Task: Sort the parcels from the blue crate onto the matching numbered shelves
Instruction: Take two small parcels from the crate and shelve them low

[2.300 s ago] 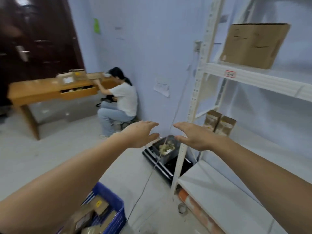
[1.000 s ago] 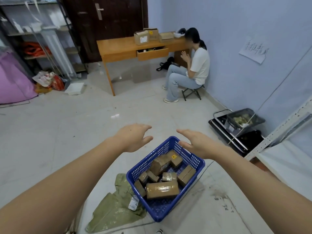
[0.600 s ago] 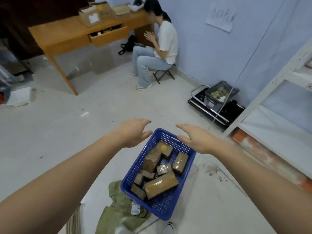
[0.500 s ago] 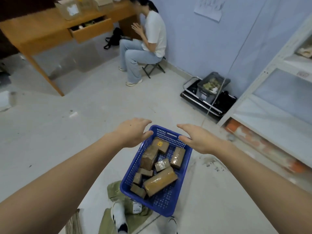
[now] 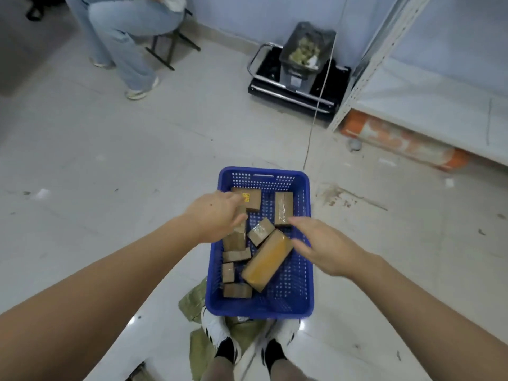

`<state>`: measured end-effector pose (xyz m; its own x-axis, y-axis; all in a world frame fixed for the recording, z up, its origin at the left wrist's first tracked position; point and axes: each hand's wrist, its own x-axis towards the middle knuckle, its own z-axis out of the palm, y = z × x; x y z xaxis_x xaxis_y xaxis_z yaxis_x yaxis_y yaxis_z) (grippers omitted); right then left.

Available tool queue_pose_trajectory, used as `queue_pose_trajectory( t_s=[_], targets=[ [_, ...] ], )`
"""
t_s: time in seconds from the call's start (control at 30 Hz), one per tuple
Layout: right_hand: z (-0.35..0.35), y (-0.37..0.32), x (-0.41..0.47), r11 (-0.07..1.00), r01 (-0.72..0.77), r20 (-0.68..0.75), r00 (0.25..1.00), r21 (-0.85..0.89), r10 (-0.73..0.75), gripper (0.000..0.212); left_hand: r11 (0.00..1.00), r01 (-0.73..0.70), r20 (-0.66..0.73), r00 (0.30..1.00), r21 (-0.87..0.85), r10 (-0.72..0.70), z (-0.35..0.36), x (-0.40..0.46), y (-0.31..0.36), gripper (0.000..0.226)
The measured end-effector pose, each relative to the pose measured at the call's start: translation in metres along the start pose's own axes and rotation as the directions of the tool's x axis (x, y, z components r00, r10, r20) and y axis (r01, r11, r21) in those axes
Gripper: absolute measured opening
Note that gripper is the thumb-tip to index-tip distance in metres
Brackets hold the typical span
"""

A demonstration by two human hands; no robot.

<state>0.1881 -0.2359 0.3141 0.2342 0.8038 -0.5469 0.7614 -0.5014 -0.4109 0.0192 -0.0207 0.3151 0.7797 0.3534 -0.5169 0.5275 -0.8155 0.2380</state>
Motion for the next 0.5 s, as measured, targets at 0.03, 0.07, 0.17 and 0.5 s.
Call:
queue_pose_trajectory(
  t_s=[0.03, 0.07, 0.17, 0.5],
  targets=[
    [0.019, 0.008, 0.013, 1.000, 0.005, 0.012, 1.000, 0.003, -0.005, 0.053, 1.000, -0.005, 0.011, 1.000, 0.012, 0.005, 0.020, 0.014, -0.010, 0.052],
    [0.041, 0.017, 0.029, 1.000, 0.011, 0.030, 0.999, 0.007, -0.011, 0.056, 1.000, -0.003, 0.029, 1.000, 0.015, 0.003, 0.045, 0.032, -0.022, 0.051],
    [0.101, 0.046, 0.080, 0.999, 0.032, 0.081, 0.996, -0.008, -0.031, 0.056, 1.000, 0.002, 0.069, 0.998, 0.022, -0.003, 0.125, 0.079, -0.051, 0.047],
    [0.302, 0.156, 0.245, 0.998, 0.006, 0.269, 0.963, -0.069, 0.013, 0.057, 0.998, -0.051, 0.192, 0.981, 0.046, 0.042, 0.402, 0.187, -0.080, 0.044]
  ],
)
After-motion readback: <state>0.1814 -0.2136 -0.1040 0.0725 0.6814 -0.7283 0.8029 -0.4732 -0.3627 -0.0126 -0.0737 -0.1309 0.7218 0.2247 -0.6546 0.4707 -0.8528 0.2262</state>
